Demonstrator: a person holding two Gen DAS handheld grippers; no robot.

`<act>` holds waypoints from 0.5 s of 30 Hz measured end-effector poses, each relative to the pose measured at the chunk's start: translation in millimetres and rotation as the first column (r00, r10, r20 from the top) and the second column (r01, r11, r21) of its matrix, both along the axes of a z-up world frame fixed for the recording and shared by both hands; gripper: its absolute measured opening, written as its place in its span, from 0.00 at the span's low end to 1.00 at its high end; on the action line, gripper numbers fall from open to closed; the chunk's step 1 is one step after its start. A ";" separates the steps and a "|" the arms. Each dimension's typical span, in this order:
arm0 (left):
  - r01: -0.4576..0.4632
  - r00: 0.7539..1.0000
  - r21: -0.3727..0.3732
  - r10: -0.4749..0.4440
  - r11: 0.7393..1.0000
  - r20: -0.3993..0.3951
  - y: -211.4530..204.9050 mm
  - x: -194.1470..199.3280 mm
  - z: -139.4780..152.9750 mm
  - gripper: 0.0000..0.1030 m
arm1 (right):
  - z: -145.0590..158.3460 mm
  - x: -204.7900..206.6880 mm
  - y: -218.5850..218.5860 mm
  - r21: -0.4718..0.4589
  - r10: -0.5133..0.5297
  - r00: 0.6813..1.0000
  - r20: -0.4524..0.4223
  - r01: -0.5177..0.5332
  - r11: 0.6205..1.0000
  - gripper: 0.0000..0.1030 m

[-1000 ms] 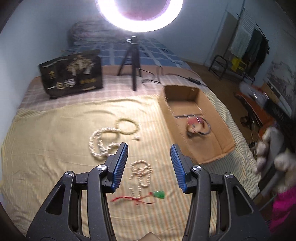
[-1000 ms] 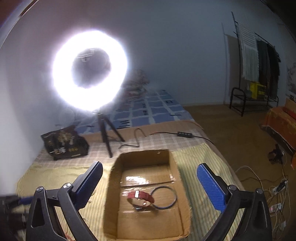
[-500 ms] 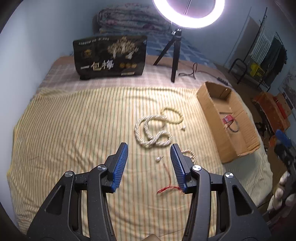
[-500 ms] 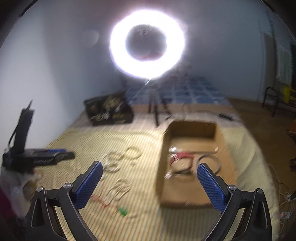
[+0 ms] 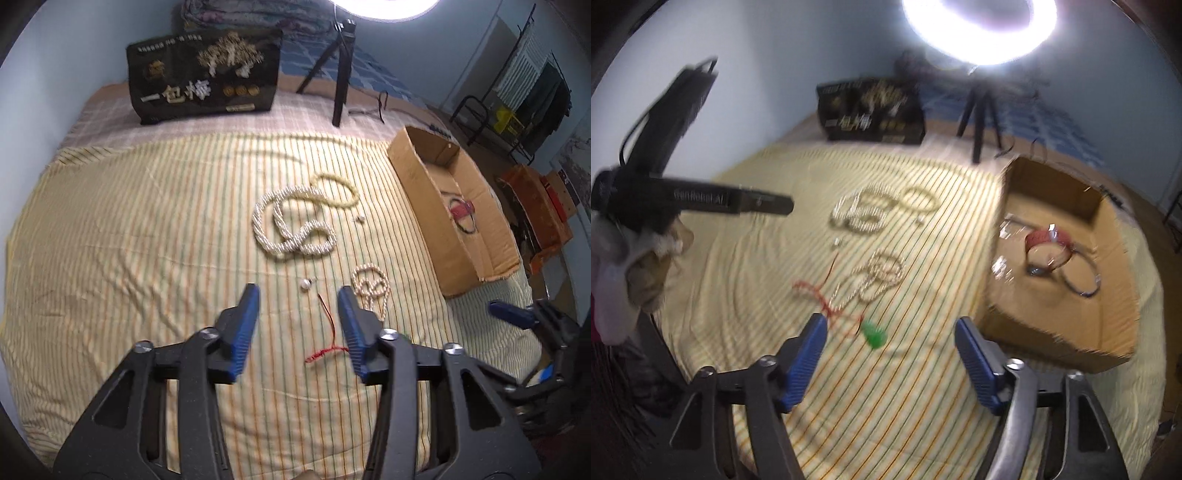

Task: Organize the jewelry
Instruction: 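Grasp the pearl strand with red cord with the left tool while the right tool approaches the jade pendant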

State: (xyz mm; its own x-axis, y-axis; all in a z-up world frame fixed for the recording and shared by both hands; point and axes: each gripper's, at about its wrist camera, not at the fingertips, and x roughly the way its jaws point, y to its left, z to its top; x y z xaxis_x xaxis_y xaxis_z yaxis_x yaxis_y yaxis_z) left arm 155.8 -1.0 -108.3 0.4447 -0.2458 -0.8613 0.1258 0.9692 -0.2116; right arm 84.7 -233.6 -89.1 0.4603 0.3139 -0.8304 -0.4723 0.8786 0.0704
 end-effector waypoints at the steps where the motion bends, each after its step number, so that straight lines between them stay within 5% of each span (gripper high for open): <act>1: 0.007 1.000 0.000 -0.007 1.000 -0.008 -2.4 -0.9 -2.8 0.39 | -6.0 0.3 1.5 -0.007 0.012 1.000 -0.016 -0.012 1.000 0.61; 7: 0.042 0.998 -0.001 -0.042 0.999 -0.049 -14.6 -5.3 -16.3 0.33 | -32.9 4.1 13.3 -0.052 0.061 0.995 -0.083 -0.065 0.997 0.45; 15: 0.051 0.993 -0.024 -0.053 0.998 -0.109 -23.4 1.2 -34.1 0.32 | -49.1 15.0 16.1 -0.057 0.063 0.990 -0.127 -0.071 0.996 0.37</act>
State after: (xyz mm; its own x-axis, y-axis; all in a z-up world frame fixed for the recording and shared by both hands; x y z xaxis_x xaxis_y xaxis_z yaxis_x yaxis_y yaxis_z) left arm 157.0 -24.3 -142.4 0.3338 -0.2847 -0.8986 0.1508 0.9571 -0.2473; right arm 99.7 -217.4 -138.2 0.3310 0.2871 -0.8989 -0.5213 0.8497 0.0794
